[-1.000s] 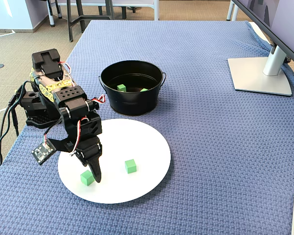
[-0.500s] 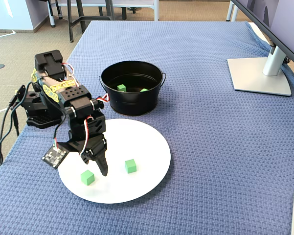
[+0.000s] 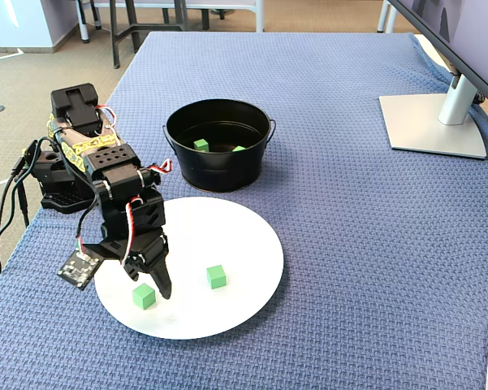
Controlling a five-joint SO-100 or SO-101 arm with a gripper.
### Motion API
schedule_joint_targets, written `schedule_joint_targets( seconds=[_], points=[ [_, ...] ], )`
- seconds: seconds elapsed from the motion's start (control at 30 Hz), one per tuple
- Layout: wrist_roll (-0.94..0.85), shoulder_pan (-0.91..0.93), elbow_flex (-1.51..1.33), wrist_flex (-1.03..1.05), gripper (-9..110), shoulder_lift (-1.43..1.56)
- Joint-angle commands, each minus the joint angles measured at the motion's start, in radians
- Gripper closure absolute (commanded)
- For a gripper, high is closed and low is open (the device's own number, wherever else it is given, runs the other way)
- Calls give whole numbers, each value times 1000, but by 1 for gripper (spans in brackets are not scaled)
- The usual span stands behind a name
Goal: Pick up the green cubes from the white plate and place them in the black recipient
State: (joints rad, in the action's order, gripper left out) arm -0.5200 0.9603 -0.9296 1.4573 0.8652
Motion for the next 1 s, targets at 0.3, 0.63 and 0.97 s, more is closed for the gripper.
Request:
schedule_joint_targets(
  seconds=[0.3,0.63,0.97],
  points=[
    [-2,6,28,-26,94,11],
    [15,17,21,-46,102,17],
    [129,-61,-23,86,102,301]
  ],
)
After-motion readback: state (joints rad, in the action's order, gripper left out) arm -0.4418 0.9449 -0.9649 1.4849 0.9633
